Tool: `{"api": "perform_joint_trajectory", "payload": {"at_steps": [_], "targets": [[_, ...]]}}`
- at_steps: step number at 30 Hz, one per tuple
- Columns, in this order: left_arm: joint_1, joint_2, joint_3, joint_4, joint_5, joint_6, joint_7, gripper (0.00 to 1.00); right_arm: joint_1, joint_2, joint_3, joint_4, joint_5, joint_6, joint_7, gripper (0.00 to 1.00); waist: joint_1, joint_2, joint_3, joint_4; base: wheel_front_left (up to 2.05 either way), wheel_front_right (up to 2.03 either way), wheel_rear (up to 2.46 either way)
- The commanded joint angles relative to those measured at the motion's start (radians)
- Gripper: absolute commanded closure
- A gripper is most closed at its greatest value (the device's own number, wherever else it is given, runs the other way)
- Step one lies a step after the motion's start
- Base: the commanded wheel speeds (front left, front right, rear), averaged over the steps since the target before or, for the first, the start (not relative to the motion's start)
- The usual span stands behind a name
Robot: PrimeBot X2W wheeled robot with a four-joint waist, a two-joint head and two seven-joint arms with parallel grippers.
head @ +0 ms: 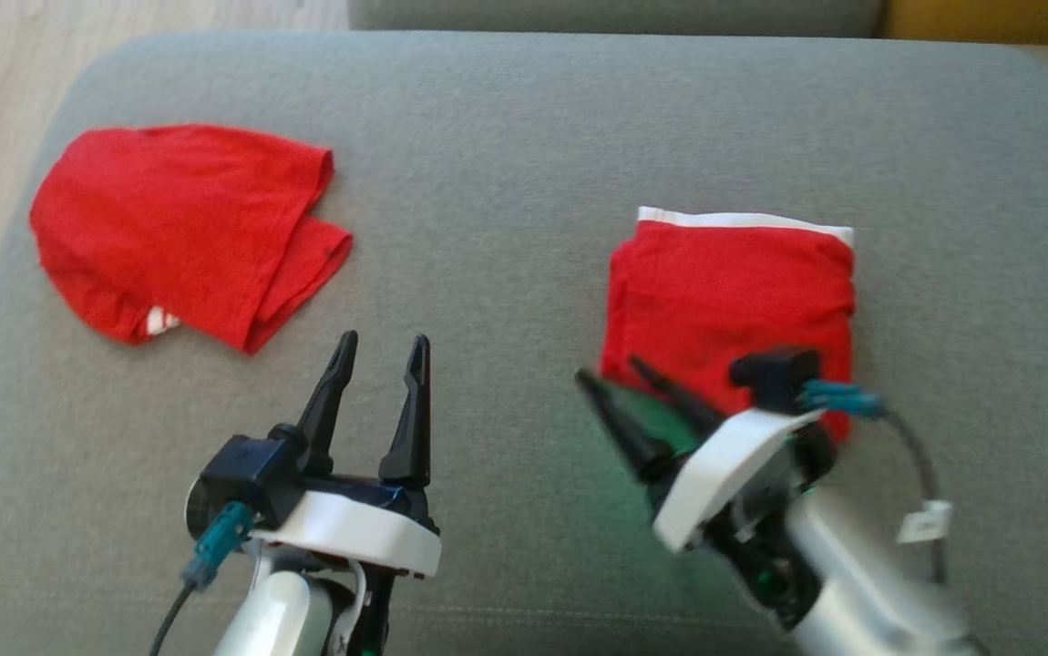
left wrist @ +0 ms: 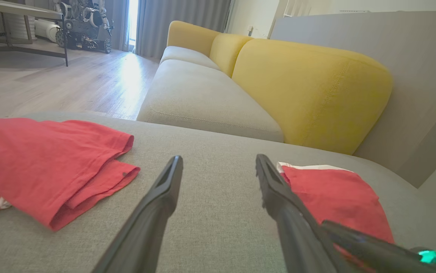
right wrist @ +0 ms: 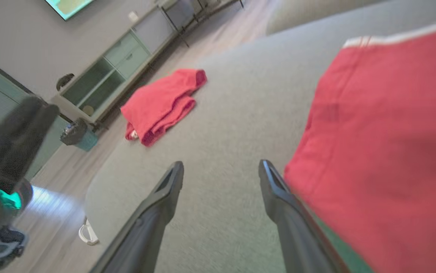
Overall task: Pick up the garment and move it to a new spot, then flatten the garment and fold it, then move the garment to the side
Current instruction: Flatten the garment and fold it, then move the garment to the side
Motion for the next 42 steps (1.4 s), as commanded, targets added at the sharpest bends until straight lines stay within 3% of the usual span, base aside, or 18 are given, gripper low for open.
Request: {"api": "perform_joint_trajectory", "payload": {"at_steps": [1, 4, 8, 14, 21, 27, 42], "targets": [[-0.026, 0.002, 0.035, -0.038, 0.006, 0.001, -0.012, 0.0, 0.003, -0.032, -0.002, -0.072, 0.014, -0.001, -0.018, 0.0, 0.0, 0.0, -0.014, -0.023, 0.0, 0.0, 0.0], [-0.022, 0.002, 0.049, -0.049, 0.006, 0.001, -0.012, 0.0, 0.008, -0.074, -0.064, -0.142, -0.008, -0.001, -0.064, 0.0, 0.0, 0.0, -0.029, -0.054, 0.0, 0.0, 0.0], [-0.017, 0.002, 0.072, -0.071, -0.006, 0.005, -0.012, 0.0, 0.03, -0.102, -0.179, -0.183, -0.144, -0.001, -0.129, 0.0, 0.0, 0.0, -0.045, -0.096, 0.0, 0.0, 0.0], [-0.022, 0.002, 0.102, -0.098, -0.014, 0.003, -0.012, 0.0, 0.109, -0.06, -0.357, -0.212, -0.372, -0.001, -0.22, 0.0, 0.0, 0.0, -0.055, -0.141, 0.0, 0.0, 0.0], [-0.004, 0.002, 0.112, -0.111, -0.012, 0.0, -0.012, 0.0, 0.182, 0.002, -0.474, -0.23, -0.517, -0.001, -0.327, 0.0, 0.0, 0.0, -0.06, -0.167, 0.0, 0.0, 0.0], [0.043, 0.002, 0.103, -0.104, 0.0, -0.005, -0.012, 0.0, 0.219, 0.032, -0.499, -0.23, -0.593, -0.001, -0.376, 0.0, 0.0, 0.0, -0.062, -0.176, 0.0, 0.0, 0.0], [0.067, 0.002, 0.085, -0.102, 0.008, 0.005, -0.012, 0.0, 0.215, 0.048, -0.497, -0.206, -0.607, -0.001, -0.392, 0.0, 0.0, 0.0, -0.059, -0.135, 0.0, 0.0, 0.0]]}}
